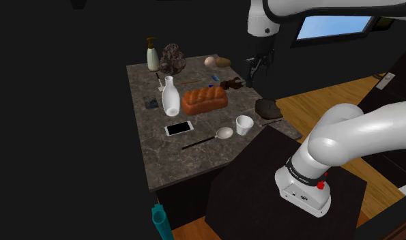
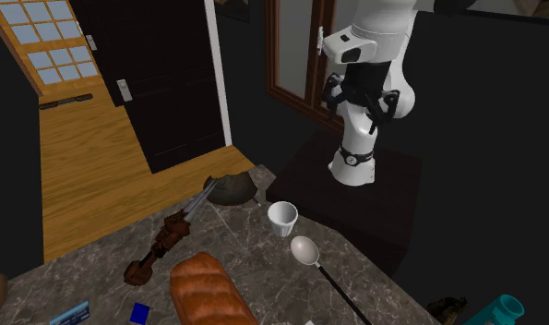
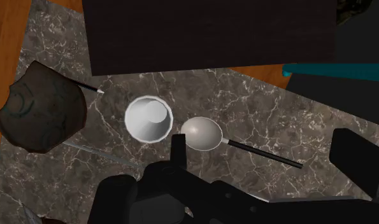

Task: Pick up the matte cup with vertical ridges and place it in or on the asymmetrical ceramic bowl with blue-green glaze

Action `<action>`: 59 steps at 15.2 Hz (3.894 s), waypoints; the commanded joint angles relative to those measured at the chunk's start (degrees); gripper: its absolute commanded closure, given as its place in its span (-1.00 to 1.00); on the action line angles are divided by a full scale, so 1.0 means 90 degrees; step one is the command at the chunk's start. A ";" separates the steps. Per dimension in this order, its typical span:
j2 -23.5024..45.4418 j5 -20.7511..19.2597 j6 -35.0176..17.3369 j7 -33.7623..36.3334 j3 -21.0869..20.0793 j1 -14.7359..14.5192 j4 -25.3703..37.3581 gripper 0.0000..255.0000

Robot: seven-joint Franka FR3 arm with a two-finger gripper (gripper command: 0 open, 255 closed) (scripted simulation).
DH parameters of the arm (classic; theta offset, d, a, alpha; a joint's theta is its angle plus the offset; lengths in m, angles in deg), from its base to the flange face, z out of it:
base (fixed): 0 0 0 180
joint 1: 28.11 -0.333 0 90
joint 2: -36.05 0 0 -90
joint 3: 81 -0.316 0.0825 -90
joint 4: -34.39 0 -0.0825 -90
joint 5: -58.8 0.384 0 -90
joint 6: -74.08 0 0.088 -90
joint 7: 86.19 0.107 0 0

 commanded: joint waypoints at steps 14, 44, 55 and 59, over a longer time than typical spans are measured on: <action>0.1137 -0.0503 -0.3351 0.0710 -0.0099 0.0517 -0.2007 -1.00; 0.5519 -0.3889 -0.7754 0.3564 0.0084 0.1851 -0.2010 1.00; 0.5266 -0.3583 -0.7595 0.3305 -0.0012 0.1883 -0.2076 1.00; 0.4769 -0.3008 -0.7249 0.2822 -0.0135 0.1880 -0.2176 1.00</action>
